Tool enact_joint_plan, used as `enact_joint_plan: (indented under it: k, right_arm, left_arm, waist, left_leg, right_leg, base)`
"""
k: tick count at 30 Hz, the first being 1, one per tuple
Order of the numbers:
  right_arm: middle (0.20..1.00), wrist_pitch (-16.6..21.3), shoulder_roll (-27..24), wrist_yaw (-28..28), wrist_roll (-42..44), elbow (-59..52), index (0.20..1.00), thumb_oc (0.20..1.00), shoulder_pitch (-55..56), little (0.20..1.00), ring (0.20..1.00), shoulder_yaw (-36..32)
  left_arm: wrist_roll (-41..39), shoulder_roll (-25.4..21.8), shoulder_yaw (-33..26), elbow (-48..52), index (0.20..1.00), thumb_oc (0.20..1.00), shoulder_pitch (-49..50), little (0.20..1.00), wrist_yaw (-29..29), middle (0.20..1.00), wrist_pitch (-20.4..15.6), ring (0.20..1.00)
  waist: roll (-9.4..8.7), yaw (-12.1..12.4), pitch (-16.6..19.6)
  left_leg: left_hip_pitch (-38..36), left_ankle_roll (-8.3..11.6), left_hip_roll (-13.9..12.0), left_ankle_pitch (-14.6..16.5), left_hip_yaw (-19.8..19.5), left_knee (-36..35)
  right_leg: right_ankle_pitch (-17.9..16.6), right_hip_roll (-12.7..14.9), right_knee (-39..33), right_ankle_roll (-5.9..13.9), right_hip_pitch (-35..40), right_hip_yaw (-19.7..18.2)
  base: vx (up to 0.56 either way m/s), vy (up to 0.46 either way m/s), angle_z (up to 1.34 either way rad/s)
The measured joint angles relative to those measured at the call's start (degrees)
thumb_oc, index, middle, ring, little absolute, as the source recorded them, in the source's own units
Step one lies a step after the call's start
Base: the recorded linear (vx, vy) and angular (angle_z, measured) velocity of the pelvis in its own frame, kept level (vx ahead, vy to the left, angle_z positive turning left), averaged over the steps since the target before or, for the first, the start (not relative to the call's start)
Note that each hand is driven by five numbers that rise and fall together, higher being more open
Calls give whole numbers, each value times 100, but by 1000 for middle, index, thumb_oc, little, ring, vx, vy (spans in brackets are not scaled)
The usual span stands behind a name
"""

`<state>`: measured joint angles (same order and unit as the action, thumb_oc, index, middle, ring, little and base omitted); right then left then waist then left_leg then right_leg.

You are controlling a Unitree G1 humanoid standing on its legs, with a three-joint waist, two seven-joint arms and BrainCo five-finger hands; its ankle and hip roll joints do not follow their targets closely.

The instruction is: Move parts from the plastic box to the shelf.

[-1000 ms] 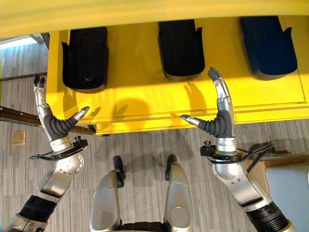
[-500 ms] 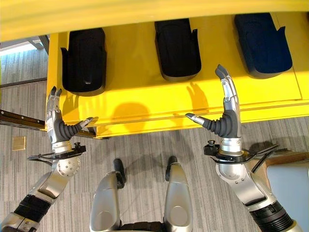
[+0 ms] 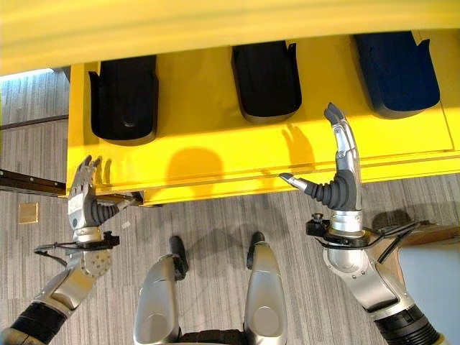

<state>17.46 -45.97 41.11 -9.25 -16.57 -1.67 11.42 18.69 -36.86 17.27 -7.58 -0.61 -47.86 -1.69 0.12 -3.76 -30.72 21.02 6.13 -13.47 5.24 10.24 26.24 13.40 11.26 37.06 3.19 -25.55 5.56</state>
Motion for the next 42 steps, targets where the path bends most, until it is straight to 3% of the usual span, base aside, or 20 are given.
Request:
enact_joint_plan:
  k: [8, 10, 18, 26, 42]
  right_arm:
    - [1000, 3, -1, -59, 25, -1, 1000, 1000, -1, 1000, 1000, -18]
    - [1000, 1, -2, -162, 114, -31, 1000, 1000, -17, 1000, 1000, -51]
    - [1000, -2, -11, -397, 167, -35, 1000, 1000, 38, 1000, 1000, -285]
    - [1000, -2, -9, -570, 175, -35, 1000, 1000, 34, 1000, 1000, -313]
    - [1000, -22, -8, -1184, 190, -34, 1000, 1000, 43, 1000, 1000, -405]
  left_arm:
    - [120, -70, 456, -61, 1000, 1000, -516, 1000, 462, 1000, 45, 1000]
    - [94, -77, 643, -230, 1000, 1000, -697, 1000, 563, 1000, 264, 1000]
    - [247, -82, 619, -229, 1000, 1000, -729, 1000, 686, 1000, 275, 1000]
    - [269, -73, 728, -338, 1000, 1000, -820, 1000, 753, 1000, 626, 1000]
    - [273, 50, 749, -901, 1000, 1000, -1176, 1000, 798, 1000, 978, 1000]
  waist:
    - [2, -101, 1]
    - [20, -191, 1]
    - [53, -201, 13]
    - [53, -225, 14]
    - [54, -423, 152]
  left_leg:
    - [0, -9, 15, 11, 2, 48]
    - [-7, -8, 13, 66, 8, 108]
    - [-9, -16, 7, 101, 18, 179]
    - [-12, -27, 7, 171, 28, 304]
    - [-12, -50, -15, 233, 42, 493]
  right_leg:
    - [0, 18, 29, 3, 3, -25]
    - [43, 18, 109, 17, -4, -64]
    - [54, 7, 122, 4, -9, -96]
    - [86, 7, 211, 22, -4, -167]
    - [100, 4, 331, -5, -8, -229]
  base:
    - [28, 7, 0]
    - [37, -2, -3]
    - [10, 2, 0]
    - [37, 5, -1]
    - [23, 13, -1]
